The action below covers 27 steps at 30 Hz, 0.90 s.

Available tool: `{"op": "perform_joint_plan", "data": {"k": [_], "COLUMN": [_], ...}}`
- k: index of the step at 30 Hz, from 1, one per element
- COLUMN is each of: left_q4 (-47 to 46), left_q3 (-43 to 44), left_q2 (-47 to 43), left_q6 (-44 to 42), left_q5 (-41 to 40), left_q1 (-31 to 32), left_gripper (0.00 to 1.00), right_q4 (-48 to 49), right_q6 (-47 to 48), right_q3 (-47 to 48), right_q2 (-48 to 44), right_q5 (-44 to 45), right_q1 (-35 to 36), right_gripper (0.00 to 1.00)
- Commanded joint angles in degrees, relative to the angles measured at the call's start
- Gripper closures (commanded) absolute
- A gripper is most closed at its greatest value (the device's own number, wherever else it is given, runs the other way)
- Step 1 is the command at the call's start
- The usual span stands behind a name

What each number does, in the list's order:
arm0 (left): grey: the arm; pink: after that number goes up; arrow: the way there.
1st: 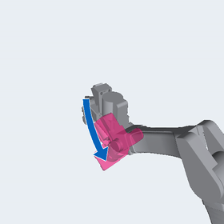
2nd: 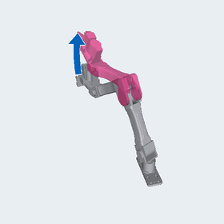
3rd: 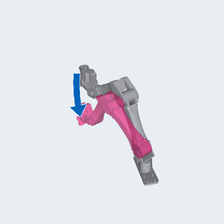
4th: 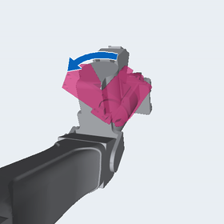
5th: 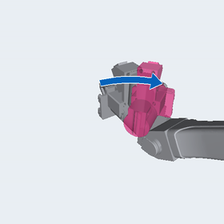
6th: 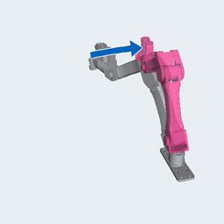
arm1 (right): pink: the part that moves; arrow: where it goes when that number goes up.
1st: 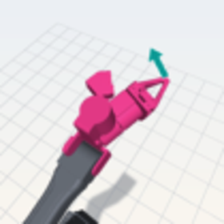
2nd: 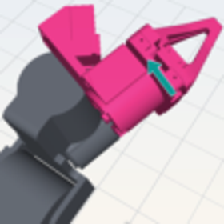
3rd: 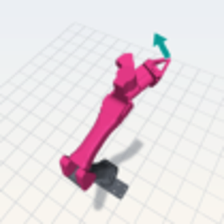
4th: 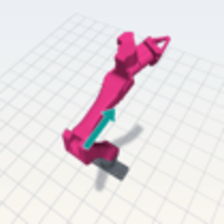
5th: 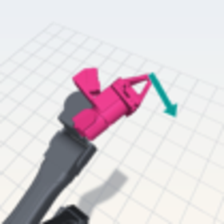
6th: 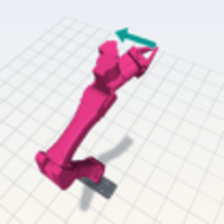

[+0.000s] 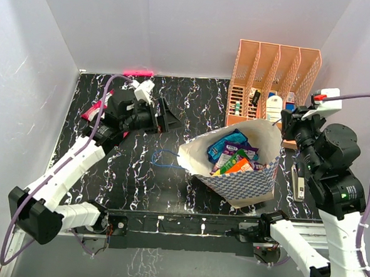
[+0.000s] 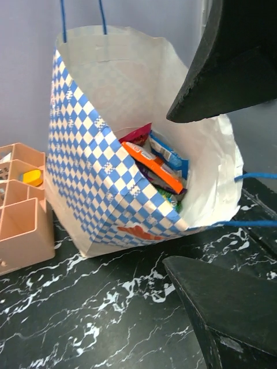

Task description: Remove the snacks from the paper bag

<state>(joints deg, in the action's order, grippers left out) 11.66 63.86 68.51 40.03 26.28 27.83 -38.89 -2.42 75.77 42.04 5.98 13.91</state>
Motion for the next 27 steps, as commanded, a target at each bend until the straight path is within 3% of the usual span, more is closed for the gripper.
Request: {"op": "perform_joint_plan", "data": {"k": [1,5,10,17,27], "left_q4": [5.4,10.2,17.2,15.5,18.0], "left_q3": [0.9,0.2,-0.3,-3.7,-0.4], "left_q2": [-1.8,-4.1,-7.7,-6.5,-2.4], "left_q6": [0.0,-1.3,-4.4,-4.0,-1.3], "left_q5": [-2.5,-8.6,-15.0,-13.3,-31.6], "left_q1": [4.3,9.5,10.1,10.2,10.1], "left_gripper": [0.02,0.02,0.02,0.03,0.02], "right_q4": [10.1,10.0,9.2,9.3,9.5], "right_q6": [5.2,7.5,9.2,10.9,11.4], "right_q3": [6.2,7.7,9.3,9.8,10.3], "right_q2": [-1.9,-2.1,-1.6,-1.4,-1.3], "right_q5": [4.2,5.3,4.7,4.6,1.5], "right_q1": [0.3,0.3,0.3,0.3,0.4], "right_gripper": [0.93,0.93,0.93,0.93,0.93]}}
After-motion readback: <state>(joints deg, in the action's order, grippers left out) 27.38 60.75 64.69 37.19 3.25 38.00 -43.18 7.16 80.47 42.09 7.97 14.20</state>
